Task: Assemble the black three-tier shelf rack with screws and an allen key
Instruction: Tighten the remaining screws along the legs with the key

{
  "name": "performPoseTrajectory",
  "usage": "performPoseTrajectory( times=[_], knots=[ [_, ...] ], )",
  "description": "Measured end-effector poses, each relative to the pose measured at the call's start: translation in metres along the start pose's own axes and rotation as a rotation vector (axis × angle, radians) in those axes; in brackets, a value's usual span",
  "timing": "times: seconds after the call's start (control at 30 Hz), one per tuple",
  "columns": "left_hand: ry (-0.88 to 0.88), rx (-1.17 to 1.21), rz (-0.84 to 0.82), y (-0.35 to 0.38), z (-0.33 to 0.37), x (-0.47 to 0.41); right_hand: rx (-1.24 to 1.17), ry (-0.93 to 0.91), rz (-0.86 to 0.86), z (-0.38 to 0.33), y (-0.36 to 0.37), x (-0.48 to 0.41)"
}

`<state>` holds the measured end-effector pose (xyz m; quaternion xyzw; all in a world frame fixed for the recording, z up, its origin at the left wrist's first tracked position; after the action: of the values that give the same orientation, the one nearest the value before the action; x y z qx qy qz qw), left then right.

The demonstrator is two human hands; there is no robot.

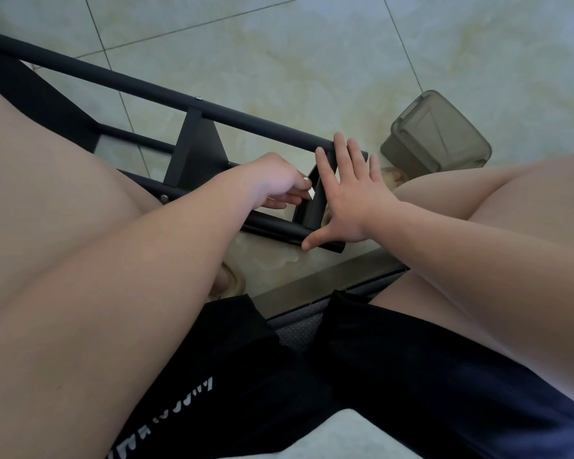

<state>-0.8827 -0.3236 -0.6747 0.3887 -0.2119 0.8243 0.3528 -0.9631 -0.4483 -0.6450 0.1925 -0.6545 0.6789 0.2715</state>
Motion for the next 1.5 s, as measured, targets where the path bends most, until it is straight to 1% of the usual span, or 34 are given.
performPoseTrajectory(
  times=[0.23,0.47,0.6,0.7,0.8,0.97,1.2,1.5],
  knots=[
    [0.017,-0.128,-0.029,0.0001,0.0002,0.0006,-0.007,-0.001,-0.006,-0.0008,-0.0001,0.0005],
    [0.011,-0.108,-0.042,0.0018,0.0004,-0.0004,-0.008,-0.002,0.005,-0.0008,-0.0006,0.0009],
    [-0.02,-0.122,-0.066,0.0038,0.0006,0.0006,-0.006,-0.003,0.007,-0.0006,0.0002,0.0005],
    [-0.028,-0.092,-0.043,0.0046,0.0003,-0.0005,-0.01,-0.001,0.004,-0.0002,0.0008,0.0],
    [-0.014,-0.074,-0.013,0.0047,0.0005,-0.0027,-0.01,0.0,0.004,-0.0002,0.0011,-0.0007],
    [0.026,-0.11,-0.028,0.005,0.0005,-0.0025,-0.011,0.001,0.006,0.0002,0.0015,-0.001],
    [0.069,-0.043,0.066,-0.0025,0.0034,-0.005,-0.01,0.0,0.003,-0.0002,0.0009,-0.0006],
    [0.101,-0.144,0.016,-0.0008,0.0008,-0.0067,-0.006,0.002,-0.006,-0.0011,-0.0009,0.0004]
  ],
)
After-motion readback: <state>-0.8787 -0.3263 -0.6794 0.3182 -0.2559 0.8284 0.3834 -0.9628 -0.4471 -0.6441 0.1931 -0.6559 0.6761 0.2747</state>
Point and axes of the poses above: each hand's wrist, its own x-axis away from the middle knuckle, its own y-axis out of the palm, z = x × y, the point moved 3 cm from there along -x, towards the middle knuckle, and after that the axes turned 5 degrees about y, right-handed, at the moved point
